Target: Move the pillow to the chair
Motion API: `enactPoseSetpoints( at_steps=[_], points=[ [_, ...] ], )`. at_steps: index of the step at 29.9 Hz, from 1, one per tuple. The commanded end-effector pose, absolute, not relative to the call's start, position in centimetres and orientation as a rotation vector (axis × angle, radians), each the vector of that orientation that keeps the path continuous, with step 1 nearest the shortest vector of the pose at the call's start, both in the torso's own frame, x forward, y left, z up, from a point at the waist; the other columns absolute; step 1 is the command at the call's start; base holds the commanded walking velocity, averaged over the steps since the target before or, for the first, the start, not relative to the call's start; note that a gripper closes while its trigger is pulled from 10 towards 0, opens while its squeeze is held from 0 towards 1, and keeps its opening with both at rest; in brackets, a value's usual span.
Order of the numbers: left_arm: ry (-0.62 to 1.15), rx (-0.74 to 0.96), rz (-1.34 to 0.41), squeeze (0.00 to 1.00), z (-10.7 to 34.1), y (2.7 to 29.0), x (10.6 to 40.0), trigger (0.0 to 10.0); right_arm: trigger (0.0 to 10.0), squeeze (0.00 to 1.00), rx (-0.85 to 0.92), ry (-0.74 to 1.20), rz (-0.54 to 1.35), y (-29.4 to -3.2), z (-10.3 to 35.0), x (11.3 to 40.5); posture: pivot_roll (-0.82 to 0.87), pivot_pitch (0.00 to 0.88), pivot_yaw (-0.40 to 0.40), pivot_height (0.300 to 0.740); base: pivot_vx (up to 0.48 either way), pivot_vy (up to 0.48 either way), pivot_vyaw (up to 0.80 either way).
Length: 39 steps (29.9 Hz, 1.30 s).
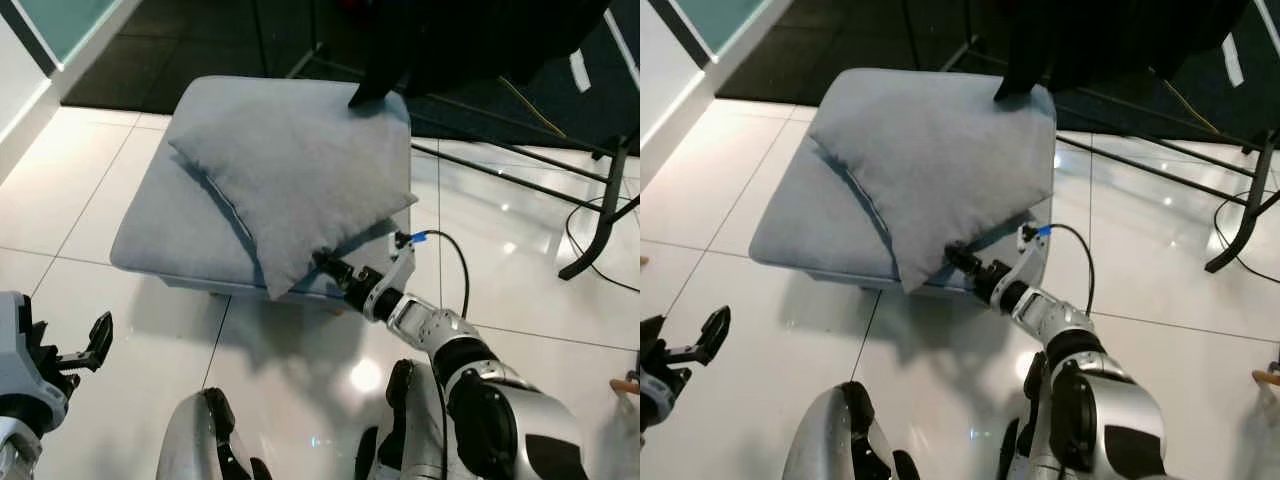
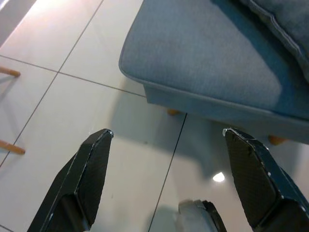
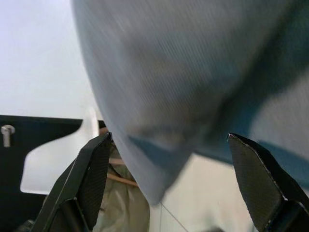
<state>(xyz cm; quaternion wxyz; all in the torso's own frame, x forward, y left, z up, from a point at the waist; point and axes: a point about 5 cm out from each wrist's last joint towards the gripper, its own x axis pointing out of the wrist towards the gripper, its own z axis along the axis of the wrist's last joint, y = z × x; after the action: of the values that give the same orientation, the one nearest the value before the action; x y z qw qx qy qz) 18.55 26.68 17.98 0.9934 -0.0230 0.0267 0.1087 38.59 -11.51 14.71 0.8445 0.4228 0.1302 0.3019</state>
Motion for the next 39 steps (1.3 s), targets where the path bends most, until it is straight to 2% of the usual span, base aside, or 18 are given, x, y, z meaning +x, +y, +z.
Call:
enactPoseSetpoints(
  at_steps=[1, 4, 5, 6, 12, 19, 20, 32, 34, 36, 39],
  points=[
    [0.089, -0.033, 0.23, 0.0, 17.9, 27.0, 18.0, 10.0, 10.0, 0.0, 0.93, 0.269, 0.641, -11.3, 14.4, 38.4, 0.08, 0.528, 0.05, 0.37, 0.0, 0.0, 0.0],
    [0.09, -0.034, 0.228, 0.0, 18.2, 26.9, 18.0, 10.0, 10.0, 0.0, 0.932, 0.249, 0.642, -11.3, 15.0, 38.7, 0.09, 0.534, 0.048, 0.37, 0.0, 0.0, 0.0],
    [0.092, -0.034, 0.226, 0.0, 18.5, 26.8, 17.9, 10.0, 8.0, 0.0, 0.929, 0.237, 0.638, -11.3, 15.3, 38.9, 0.09, 0.536, 0.047, 0.37, 0.0, 0.0, 0.0],
    [0.09, -0.03, 0.225, 0.0, 18.8, 26.9, 17.8, 10.0, 0.0, 0.0, 0.933, 0.225, 0.627, -11.2, 15.6, 39.0, 0.1, 0.55, 0.045, 0.37, 0.0, 0.0, 0.0],
    [0.101, -0.018, 0.233, 0.0, 19.2, 27.0, 17.4, 10.0, 0.0, 0.0, 0.939, 0.197, 0.615, -10.8, 16.5, 39.5, 0.1, 0.553, 0.043, 0.37, 0.0, 0.0, 0.0],
    [0.112, -0.015, 0.231, 0.0, 19.3, 27.1, 17.5, 10.0, 0.0, 0.0, 0.949, 0.172, 0.611, -10.5, 17.4, 39.8, 0.11, 0.546, 0.064, 0.37, 0.0, 0.0, 0.0],
    [0.113, -0.015, 0.228, 0.0, 19.3, 27.0, 17.6, 10.0, 0.0, 0.0, 0.95, 0.167, 0.613, -10.6, 17.4, 39.8, 0.13, 0.536, 0.086, 0.37, 0.0, 0.0, 0.0],
    [0.104, -0.049, 0.237, 0.0, 19.0, 26.3, 17.9, 10.0, 0.0, 0.0, 0.913, 0.15, 0.614, -11.6, 17.7, 39.9, 0.1, 0.502, 0.021, 0.37, 0.0, 0.0, 0.0],
    [0.09, -0.081, 0.245, 0.0, 18.6, 25.9, 18.5, 10.0, 0.0, 0.0, 0.891, 0.131, 0.62, -12.5, 18.2, 40.0, 0.06, 0.462, -0.017, 0.37, 0.0, 0.0, 0.0],
    [0.087, -0.089, 0.247, 0.0, 18.4, 25.9, 18.8, 10.0, 0.0, 0.0, 0.886, 0.125, 0.619, -12.8, 18.3, 40.0, 0.06, 0.462, -0.017, 0.37, 0.0, 0.0, 0.0],
    [0.072, -0.113, 0.246, 0.0, 18.1, 25.6, 19.5, 10.0, 0.0, 0.0, 0.856, 0.128, 0.619, -13.4, 18.4, 40.0, 0.02, 0.406, -0.039, 0.37, 0.0, 0.0, 0.0]
  ],
)
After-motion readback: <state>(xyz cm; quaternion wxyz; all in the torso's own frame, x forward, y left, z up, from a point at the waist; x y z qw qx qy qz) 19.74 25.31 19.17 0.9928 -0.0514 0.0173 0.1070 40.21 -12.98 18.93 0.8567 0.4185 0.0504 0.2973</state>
